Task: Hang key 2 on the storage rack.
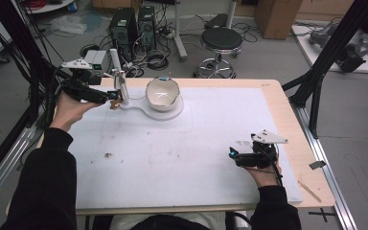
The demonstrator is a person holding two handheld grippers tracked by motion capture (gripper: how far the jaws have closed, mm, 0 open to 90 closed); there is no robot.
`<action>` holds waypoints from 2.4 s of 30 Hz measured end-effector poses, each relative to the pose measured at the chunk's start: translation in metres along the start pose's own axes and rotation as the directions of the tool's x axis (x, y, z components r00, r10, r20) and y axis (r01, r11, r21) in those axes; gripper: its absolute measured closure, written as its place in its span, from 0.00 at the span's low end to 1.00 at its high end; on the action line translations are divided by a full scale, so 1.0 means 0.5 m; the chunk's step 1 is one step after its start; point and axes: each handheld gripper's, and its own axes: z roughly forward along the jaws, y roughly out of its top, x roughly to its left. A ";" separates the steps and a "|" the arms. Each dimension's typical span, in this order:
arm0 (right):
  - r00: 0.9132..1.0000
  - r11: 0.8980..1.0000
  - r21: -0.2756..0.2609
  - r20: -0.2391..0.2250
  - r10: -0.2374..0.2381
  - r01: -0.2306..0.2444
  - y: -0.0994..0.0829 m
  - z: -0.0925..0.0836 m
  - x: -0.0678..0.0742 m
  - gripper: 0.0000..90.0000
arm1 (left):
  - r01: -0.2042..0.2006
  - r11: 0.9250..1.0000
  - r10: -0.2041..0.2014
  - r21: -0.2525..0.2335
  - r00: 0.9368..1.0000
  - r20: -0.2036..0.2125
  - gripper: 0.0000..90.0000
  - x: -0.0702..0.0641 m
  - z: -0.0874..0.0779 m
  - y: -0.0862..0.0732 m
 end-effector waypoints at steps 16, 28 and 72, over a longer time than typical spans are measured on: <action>1.000 1.000 -0.001 0.002 -0.001 0.001 0.000 -0.001 0.000 0.01 | -0.002 1.000 0.001 -0.023 1.000 -0.018 0.02 -0.028 -0.012 -0.080; 1.000 1.000 -0.001 0.002 0.000 0.000 0.000 -0.002 0.001 0.01 | -0.026 1.000 0.026 0.012 1.000 -0.004 0.02 -0.052 -0.015 -0.130; 1.000 1.000 0.017 0.008 -0.010 0.010 -0.003 -0.002 0.005 0.01 | 0.001 1.000 0.000 0.020 0.999 -0.053 0.03 -0.098 -0.046 -0.320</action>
